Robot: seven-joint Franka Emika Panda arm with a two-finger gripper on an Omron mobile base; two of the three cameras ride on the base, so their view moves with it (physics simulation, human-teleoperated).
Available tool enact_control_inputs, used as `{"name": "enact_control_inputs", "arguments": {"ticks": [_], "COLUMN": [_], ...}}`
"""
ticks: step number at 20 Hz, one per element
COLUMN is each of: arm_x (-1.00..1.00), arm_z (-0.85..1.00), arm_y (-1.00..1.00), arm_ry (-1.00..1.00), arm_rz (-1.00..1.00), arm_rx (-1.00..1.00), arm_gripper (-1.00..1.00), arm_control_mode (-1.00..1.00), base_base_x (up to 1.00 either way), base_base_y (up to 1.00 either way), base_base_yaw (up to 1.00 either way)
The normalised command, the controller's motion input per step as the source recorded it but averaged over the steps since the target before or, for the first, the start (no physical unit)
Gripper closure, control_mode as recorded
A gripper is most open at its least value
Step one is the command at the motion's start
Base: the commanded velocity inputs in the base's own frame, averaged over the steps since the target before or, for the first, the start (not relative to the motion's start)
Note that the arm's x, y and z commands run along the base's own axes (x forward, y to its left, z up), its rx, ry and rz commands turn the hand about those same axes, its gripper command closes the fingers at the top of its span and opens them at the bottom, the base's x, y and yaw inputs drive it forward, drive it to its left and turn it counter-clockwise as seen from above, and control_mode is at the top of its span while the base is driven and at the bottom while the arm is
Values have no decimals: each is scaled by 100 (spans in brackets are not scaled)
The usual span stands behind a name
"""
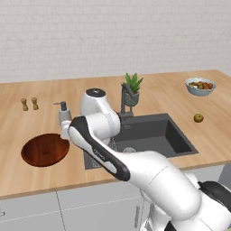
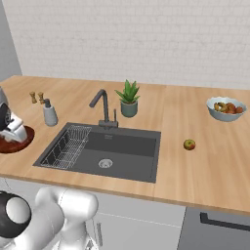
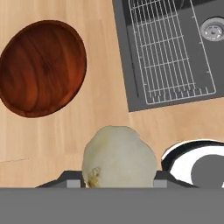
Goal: Pick the garlic from the sink and place it in the bowl. Then pick the bowl and place it in the microwave. Then close the microwave door and press the start button.
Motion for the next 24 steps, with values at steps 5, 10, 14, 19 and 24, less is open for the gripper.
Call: {"name": "enact_control_inputs", "arguments": {"ticks": [5, 10, 14, 19, 24], "arm_x": [49, 35, 35, 37, 36], "arm_z": [-21, -28, -29, -31, -34], "arm_y": [51, 34, 24, 22, 16], "arm_ry": [0, 0, 0, 0, 1], "arm_rz": [0, -1, -4, -7, -7], "arm_rx": [-5, -9, -10, -8, -5], "arm_gripper": [100, 100, 100, 100, 100], "arm_control_mode": [-100, -100, -100, -100, -100], "base_base_x": [0, 0, 0, 0, 0], "base_base_y": [0, 0, 0, 0, 0], "base_base_yaw": [0, 0, 0, 0, 0]}}
